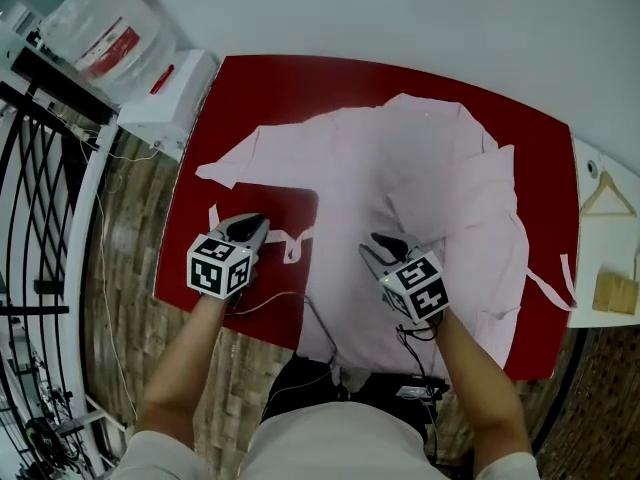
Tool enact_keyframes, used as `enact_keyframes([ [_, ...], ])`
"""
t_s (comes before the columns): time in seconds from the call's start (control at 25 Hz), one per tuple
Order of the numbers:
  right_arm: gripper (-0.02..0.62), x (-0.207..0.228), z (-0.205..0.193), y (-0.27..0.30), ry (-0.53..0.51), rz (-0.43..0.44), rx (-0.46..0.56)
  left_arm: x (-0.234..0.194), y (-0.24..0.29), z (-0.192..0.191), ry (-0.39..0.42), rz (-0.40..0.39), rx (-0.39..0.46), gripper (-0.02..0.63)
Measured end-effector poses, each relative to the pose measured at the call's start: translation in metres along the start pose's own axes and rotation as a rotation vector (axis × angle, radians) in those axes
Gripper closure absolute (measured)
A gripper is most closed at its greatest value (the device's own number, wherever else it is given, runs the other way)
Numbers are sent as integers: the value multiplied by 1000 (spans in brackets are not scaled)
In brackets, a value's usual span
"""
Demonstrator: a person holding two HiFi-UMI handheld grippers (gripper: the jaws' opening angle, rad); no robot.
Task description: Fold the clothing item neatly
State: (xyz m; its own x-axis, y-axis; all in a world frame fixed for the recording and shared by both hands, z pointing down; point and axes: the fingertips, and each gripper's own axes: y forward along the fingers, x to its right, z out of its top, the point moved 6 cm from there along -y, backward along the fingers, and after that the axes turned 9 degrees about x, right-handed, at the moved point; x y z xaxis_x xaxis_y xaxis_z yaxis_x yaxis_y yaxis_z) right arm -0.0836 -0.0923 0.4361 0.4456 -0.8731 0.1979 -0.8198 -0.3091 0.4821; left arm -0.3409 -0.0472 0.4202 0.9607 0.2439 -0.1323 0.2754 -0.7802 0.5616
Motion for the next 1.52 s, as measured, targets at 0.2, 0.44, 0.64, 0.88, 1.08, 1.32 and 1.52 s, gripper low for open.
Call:
enact_keyframes([
  [0.2,472,-28,9,45,-5,15,-15,-53,-13,-14,8,2,-17,591],
  [0.44,472,-56,25,94,-26,36,-38,-104,-13,-25,187,-4,-72,561],
  [0.64,472,-74,32,120,-35,37,-63,-132,9,-31,497,-53,-175,486],
  [0.88,472,-90,37,142,-25,35,-85,-147,39,-36,832,-136,-250,486],
  [1.08,472,-98,36,156,-15,41,-105,-148,62,-42,988,-233,-320,486],
  [1.32,472,-103,32,167,-3,52,-117,-148,66,-33,912,-289,-316,474],
  [1.52,472,-112,31,177,-2,68,-127,-143,74,-34,861,-341,-349,474],
])
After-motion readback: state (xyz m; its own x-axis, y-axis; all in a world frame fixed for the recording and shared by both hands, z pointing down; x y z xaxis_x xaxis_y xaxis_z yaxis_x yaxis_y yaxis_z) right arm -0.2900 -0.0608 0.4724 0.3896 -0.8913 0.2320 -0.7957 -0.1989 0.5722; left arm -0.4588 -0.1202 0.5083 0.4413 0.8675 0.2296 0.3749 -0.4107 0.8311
